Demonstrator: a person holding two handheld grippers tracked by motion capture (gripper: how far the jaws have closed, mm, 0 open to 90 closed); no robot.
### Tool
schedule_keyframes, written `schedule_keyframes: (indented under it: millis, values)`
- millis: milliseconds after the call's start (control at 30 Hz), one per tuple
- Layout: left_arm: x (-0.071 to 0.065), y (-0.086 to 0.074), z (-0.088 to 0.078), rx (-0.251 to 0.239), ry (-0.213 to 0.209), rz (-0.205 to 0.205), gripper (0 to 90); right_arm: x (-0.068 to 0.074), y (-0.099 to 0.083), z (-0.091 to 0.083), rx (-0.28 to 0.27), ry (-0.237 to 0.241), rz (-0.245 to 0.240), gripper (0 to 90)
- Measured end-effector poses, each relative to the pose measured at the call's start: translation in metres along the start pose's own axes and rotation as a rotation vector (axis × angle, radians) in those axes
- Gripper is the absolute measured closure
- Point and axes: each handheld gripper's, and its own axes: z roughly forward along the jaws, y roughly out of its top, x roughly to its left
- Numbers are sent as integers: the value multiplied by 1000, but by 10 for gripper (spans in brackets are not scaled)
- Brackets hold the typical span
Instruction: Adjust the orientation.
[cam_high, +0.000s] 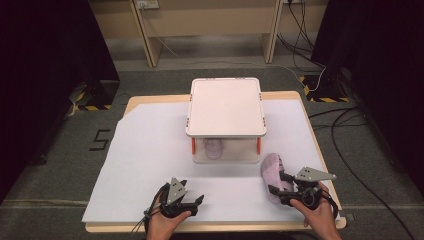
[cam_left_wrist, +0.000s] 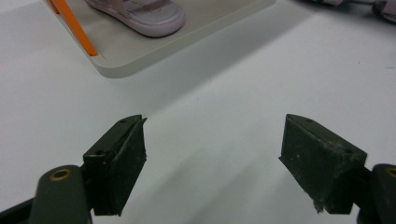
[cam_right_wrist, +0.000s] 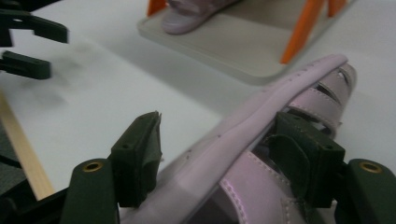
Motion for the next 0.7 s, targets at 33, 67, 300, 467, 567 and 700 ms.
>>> schedule_keyframes:
  millis: [33,67,300,467,567,700]
  values:
    - [0,0,0,1,-1,1,217,6,1,3,-2,7,-34,390]
    - [0,0,0,1,-1,1,217,6,1,3,-2,7,-34,390]
    - [-1,0,1,0,-1,9,218,31,7,17,5,43,-129,410]
    - [-2,0,2,0,-6,12,219,40,9,21,17,32,-169,366]
    - [-2,0,2,3,-6,13,219,45,11,23,4,50,-182,399]
    - [-2,0,2,3,-6,13,219,56,11,32,39,83,-216,418]
